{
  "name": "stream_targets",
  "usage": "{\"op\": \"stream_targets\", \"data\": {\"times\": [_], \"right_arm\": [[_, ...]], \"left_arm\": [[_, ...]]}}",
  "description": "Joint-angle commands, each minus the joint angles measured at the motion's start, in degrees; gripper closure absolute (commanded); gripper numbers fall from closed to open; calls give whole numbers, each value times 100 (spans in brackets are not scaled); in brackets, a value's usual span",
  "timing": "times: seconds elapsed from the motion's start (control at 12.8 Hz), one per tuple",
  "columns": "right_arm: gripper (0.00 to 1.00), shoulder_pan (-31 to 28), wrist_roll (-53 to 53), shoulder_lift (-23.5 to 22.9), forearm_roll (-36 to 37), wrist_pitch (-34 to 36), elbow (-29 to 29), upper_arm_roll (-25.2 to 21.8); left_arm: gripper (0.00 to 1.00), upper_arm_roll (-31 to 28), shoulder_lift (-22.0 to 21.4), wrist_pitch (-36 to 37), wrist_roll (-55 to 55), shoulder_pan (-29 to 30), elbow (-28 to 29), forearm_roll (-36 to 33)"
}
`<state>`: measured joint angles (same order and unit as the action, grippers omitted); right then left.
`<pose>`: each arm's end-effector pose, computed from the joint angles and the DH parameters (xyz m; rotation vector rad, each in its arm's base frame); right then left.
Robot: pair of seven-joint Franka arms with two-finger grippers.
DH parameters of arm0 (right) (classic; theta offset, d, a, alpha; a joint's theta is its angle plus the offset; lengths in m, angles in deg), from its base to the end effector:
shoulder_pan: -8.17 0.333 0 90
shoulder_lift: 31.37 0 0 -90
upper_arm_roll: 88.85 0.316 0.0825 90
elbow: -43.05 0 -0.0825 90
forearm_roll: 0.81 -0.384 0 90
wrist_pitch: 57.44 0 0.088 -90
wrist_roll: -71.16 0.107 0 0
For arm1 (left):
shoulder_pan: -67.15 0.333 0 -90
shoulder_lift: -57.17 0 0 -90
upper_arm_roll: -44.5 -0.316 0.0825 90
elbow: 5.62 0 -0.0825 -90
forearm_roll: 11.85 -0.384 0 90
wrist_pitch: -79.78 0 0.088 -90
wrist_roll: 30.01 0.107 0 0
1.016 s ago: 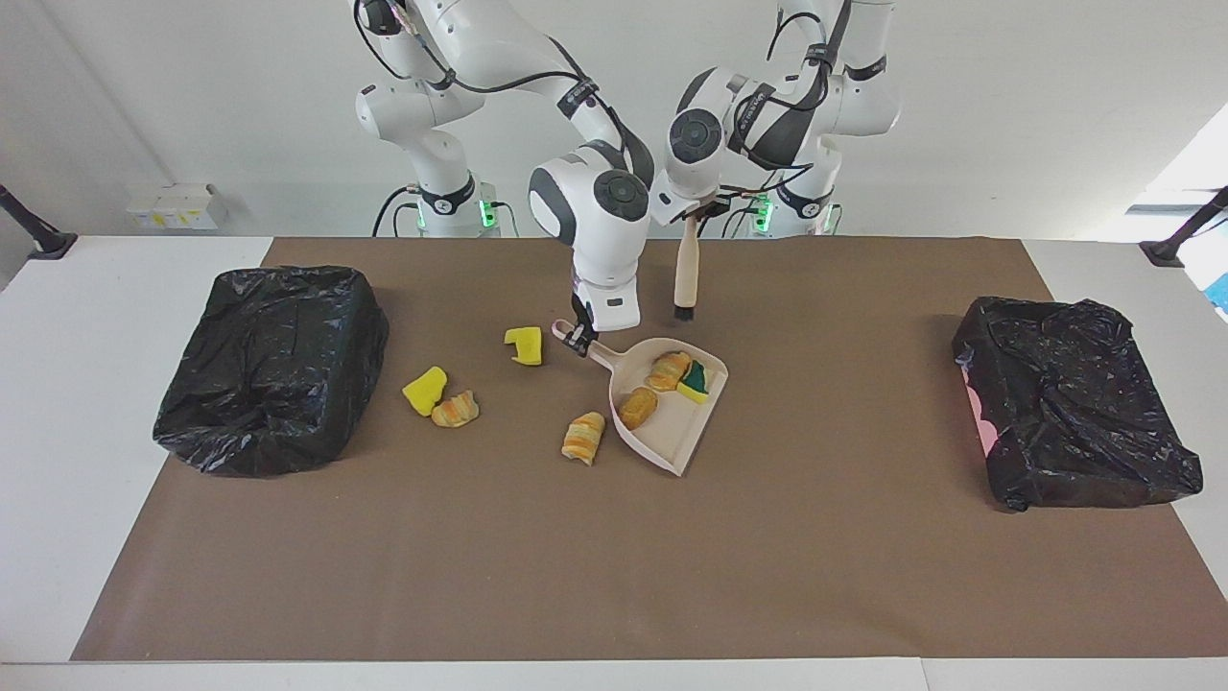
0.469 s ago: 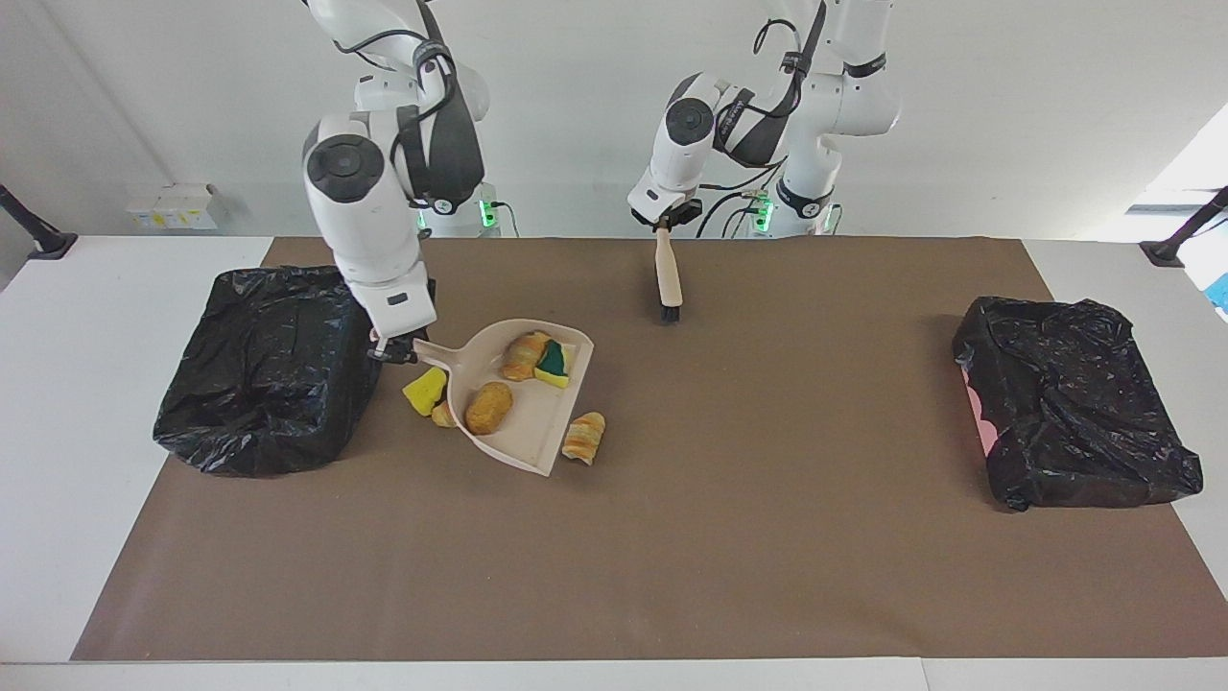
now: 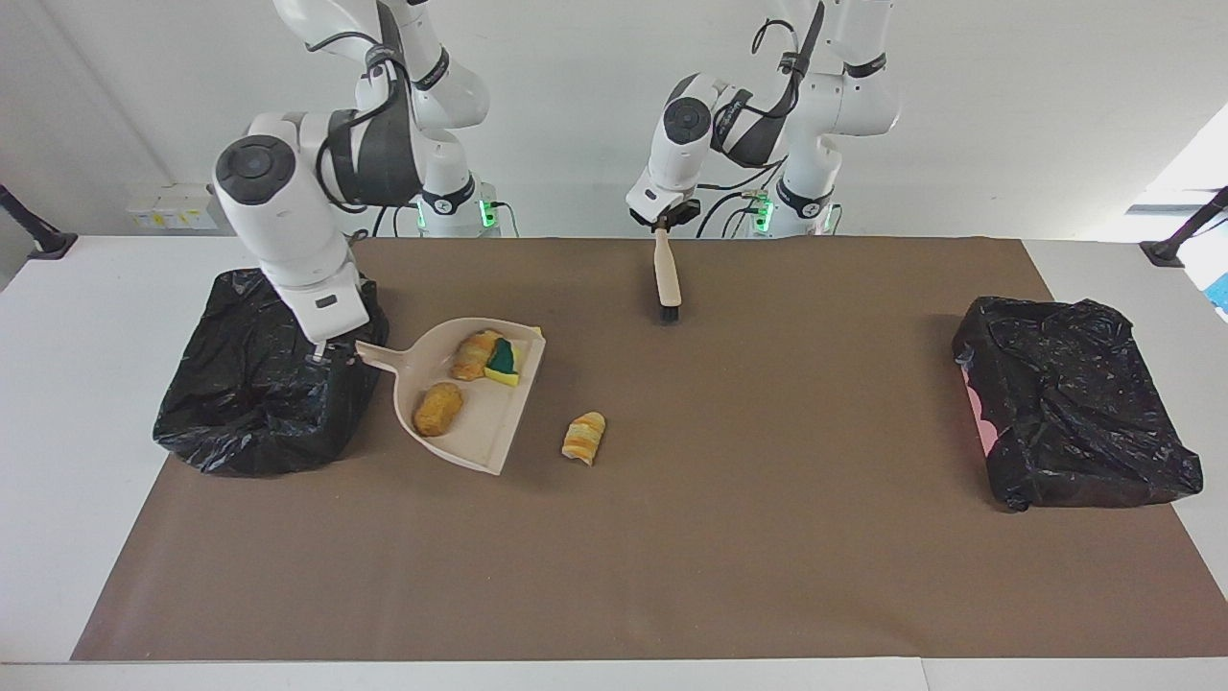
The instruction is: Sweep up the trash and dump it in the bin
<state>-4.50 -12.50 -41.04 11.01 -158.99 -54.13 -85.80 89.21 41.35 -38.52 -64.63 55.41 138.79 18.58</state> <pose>0.5923 -0.1204 0.4854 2.3971 1.9044 -0.3103 0.2158 -0.3594 0.3316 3.0836 -0.0422 -0.5046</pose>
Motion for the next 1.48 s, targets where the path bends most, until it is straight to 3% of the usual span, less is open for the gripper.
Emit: {"op": "stream_targets", "data": {"times": [0.0, 0.16, 0.23, 0.31, 0.55, 0.63, 0.86, 1.02, 1.17, 1.41], "right_arm": [[100, -455, -606, 123, 232, -5, 136, 73], [100, -700, -1054, 333, 504, 39, 137, 73], [100, -858, -1265, 387, 523, 74, 137, 64], [100, -1043, -1415, 491, 575, 126, 94, 47], [100, -1395, -1469, 676, 1549, 101, -64, 29], [100, -1483, -1460, 747, 1812, 83, -170, 29], [100, -1564, -1399, 922, 2525, -179, -502, 38], [100, -1345, -954, 1377, 2781, -793, -1369, 82], [100, -1002, -172, 1792, 3472, -1129, -2067, 91], [100, -1071, -229, 1889, 3826, -1139, -2087, 47]], "left_arm": [[66, -59, 9, -131, 7, -127, 113, 86], [43, -59, 44, -122, 78, -100, 105, 86], [27, -68, 44, -122, 121, -92, 96, 86], [0, -76, 96, -122, 148, -74, 61, 51], [0, -181, 290, -70, 244, 118, -368, -132], [0, -373, 368, -61, 297, 128, -570, -481], [0, -1129, 781, 0, 455, 40, -1325, -1633], [0, -1804, 1036, 27, 657, -100, -1879, -2240], [0, -2411, 1107, 36, 1147, -144, -2337, -2418], [0, -3150, 1107, 508, 2096, -136, -3004, -2671]]}}
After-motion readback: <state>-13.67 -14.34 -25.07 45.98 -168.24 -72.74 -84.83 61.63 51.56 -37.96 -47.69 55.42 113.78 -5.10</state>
